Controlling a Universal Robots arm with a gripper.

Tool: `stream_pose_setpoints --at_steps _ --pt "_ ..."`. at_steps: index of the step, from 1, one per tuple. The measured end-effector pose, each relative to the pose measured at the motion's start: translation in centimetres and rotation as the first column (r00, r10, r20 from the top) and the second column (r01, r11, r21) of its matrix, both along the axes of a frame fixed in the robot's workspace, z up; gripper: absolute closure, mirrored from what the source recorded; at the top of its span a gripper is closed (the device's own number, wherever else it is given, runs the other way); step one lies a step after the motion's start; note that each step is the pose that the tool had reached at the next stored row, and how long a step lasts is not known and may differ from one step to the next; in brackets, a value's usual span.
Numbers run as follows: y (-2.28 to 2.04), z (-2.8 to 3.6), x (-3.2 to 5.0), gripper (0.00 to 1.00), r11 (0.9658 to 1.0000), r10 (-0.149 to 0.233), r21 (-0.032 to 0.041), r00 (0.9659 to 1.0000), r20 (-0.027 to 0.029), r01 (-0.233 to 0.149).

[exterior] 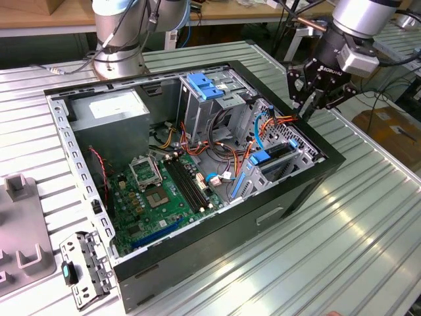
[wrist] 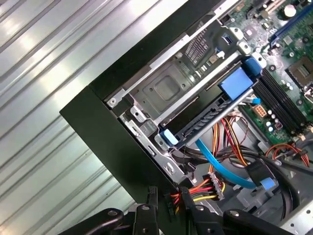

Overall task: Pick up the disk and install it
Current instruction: 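Insert the first disk wire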

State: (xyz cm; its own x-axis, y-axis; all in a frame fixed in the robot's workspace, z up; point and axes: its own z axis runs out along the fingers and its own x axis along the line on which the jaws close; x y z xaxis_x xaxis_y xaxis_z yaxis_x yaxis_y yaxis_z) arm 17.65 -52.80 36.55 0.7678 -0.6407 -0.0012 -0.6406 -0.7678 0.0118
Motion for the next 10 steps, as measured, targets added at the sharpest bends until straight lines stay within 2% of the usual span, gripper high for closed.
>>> stream_pose_setpoints --at_steps 2,3,4,6,7,9,10 --pt "0.01 -0.15 0.03 0.69 0.9997 0.025 -0.0002 0.9997 0.0000 -0.025" --pt "0.01 -0.15 0.03 0.70 0.9996 0.028 -0.0003 0.9996 0.0000 -0.028" --pt "0.01 -0.15 0.03 0.77 0.9996 0.028 -0.0003 0.9996 0.0000 -0.028" --pt "0.01 -0.02 0.04 0.77 0.9996 0.029 0.0001 0.9996 0.0001 -0.029" --pt "0.02 0.41 0.04 0.82 0.9996 0.029 0.0003 0.9996 0.0000 -0.029" --pt "0.03 1.20 0.04 0.82 0.9996 0.029 -0.0003 0.9996 0.0001 -0.029" --pt "0.03 1.21 0.03 0.82 0.9996 0.029 0.0002 0.9996 0.0000 -0.029"
